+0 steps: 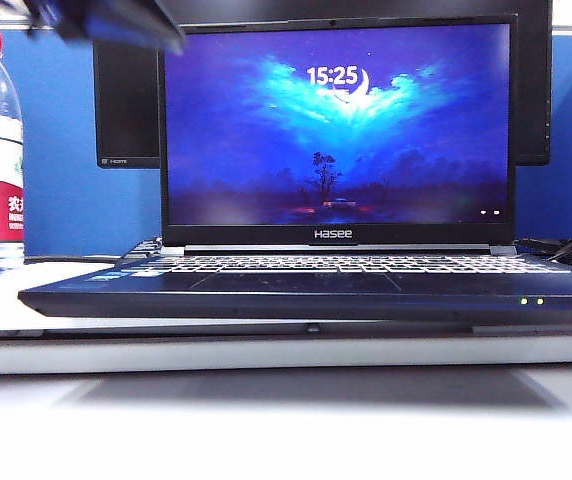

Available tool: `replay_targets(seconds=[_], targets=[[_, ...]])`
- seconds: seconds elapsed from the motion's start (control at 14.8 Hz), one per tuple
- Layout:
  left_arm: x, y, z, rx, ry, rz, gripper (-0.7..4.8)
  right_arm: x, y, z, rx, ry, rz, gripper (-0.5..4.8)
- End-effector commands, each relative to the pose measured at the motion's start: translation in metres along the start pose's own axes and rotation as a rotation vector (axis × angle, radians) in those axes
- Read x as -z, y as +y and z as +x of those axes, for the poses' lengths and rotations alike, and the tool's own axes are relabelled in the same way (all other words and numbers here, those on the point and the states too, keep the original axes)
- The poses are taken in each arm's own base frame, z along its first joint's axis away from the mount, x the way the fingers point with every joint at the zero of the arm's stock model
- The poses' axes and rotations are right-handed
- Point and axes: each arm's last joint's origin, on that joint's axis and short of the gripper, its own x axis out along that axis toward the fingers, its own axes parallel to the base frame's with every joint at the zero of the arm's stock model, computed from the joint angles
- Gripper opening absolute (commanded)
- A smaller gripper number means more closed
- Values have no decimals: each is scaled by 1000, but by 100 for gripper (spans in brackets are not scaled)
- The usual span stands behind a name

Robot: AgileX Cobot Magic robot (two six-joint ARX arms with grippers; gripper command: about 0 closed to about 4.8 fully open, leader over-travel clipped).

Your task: Open the lid of the black laptop.

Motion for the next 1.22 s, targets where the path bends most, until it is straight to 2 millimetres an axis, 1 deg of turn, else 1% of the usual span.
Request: replay_targets(seconds=[0.07, 0.14, 0.27, 0.41, 0.47, 0.54, 0.61, 0.81, 0.95, 1.08, 1.22], targets=[[-15, -14, -27, 7, -57, -19, 51, -1, 3, -25, -10, -19, 37, -6], [-15, -22, -37, -15, -38, -17, 49, -1, 5, -40, -7, -48, 45, -6], [-10, -36, -53, -8, -9, -3, 49, -1, 7, -61, -6, -107, 56, -6], [-4, -48, -68, 13, -31, -12, 45, 5, 9, -74, -8, -95, 70, -6], [-2, -56, -81, -19, -63, 0, 16, 8, 11, -78, -51, -84, 73, -6], [-1, -63, -94, -27, -103, 10, 15, 10, 12, -84, -85, -83, 90, -6], [2, -72, -114, -42, -143, 0, 15, 12, 13, -95, -83, -117, 87, -6], [17, -76, -151, -102, -118, -34, 17, 17, 16, -121, -59, -221, 90, -6], [30, -76, -170, -132, -126, -60, 17, 26, 18, -130, -61, -219, 91, -6], [45, -76, -183, -141, -155, -88, 17, 34, 19, -134, -79, -175, 106, -6], [65, -76, -185, -141, -159, -129, 18, 38, 20, -138, -78, -170, 109, -6]])
